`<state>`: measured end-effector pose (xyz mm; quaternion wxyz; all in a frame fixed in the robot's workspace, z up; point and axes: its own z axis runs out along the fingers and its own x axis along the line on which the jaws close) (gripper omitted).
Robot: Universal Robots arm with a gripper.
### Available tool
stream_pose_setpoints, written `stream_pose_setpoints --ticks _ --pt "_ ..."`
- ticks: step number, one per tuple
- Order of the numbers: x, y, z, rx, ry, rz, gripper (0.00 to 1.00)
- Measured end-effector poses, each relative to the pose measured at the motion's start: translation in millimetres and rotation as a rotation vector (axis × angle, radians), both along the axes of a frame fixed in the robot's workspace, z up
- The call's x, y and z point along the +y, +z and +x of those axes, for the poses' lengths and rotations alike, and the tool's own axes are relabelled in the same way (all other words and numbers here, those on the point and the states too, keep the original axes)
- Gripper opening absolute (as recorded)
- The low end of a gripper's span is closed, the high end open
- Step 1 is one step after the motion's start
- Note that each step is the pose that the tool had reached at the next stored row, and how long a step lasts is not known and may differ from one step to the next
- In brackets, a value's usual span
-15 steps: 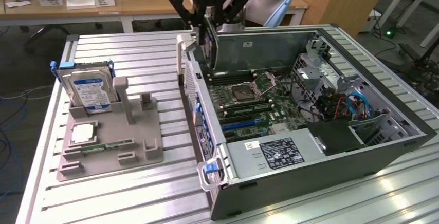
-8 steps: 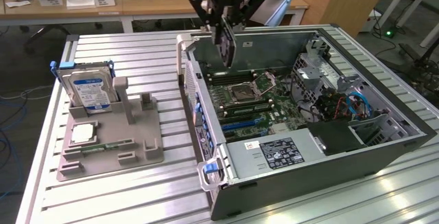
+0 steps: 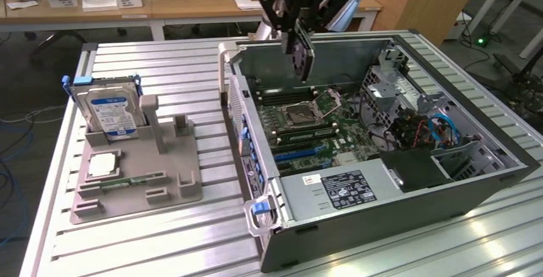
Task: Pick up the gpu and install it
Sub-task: 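Pick up the gpu and move the gpu toward the slot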
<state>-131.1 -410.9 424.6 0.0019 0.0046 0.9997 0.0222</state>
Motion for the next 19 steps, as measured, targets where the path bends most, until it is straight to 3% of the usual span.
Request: stream_pose_setpoints --ticks 11,19 --pt "1.2 -1.6 49.9 0.0 0.002 0.0001 0.28" --pt "1.2 -2.5 79.0 0.0 0.014 0.0003 0.28"
